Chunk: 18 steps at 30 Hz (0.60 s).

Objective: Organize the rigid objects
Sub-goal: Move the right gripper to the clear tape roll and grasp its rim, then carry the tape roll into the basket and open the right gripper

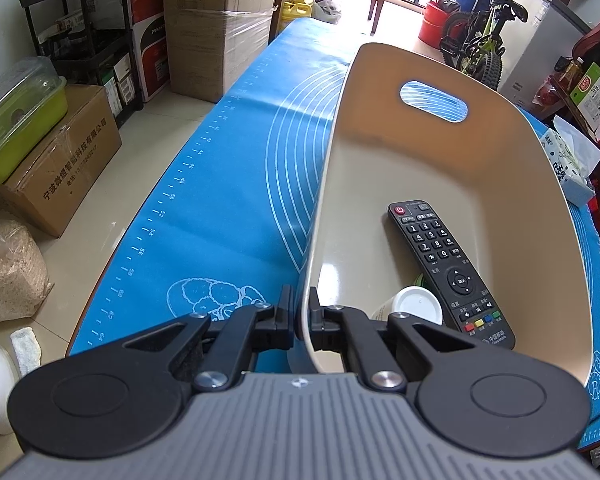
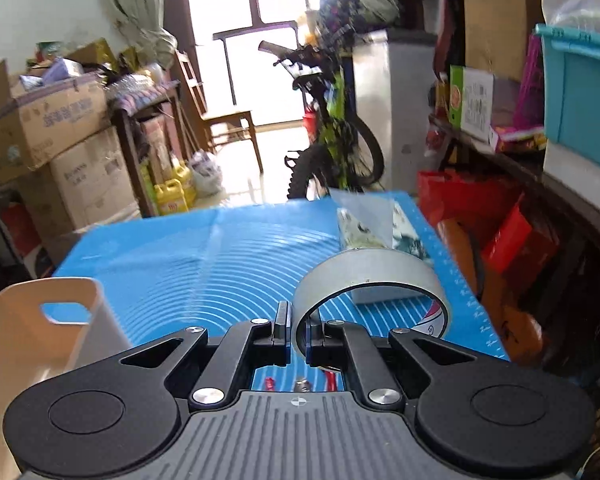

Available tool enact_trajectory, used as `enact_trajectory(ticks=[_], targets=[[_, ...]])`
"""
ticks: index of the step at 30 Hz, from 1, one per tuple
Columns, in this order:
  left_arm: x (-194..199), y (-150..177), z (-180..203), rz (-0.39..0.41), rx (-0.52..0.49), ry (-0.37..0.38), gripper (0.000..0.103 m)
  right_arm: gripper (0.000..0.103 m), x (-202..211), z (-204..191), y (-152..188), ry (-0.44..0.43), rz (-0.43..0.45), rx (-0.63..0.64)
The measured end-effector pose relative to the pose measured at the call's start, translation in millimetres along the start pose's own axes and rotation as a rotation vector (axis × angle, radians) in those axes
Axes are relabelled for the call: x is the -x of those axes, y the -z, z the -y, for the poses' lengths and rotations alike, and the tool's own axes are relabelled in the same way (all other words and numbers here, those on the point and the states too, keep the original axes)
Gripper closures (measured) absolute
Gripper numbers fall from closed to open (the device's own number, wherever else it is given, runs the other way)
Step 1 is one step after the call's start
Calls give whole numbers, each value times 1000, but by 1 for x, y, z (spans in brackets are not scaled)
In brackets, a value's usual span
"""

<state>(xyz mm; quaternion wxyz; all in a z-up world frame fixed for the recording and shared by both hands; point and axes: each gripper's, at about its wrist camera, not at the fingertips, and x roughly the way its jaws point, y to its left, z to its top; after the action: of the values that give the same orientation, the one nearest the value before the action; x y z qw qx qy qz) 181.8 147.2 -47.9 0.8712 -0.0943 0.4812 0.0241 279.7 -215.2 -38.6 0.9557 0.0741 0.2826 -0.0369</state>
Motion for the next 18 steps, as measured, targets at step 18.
enact_trajectory(ticks=[18], targets=[[1, 1, 4, 12, -6, -29, 97, 85, 63, -113, -6, -299, -22, 141]])
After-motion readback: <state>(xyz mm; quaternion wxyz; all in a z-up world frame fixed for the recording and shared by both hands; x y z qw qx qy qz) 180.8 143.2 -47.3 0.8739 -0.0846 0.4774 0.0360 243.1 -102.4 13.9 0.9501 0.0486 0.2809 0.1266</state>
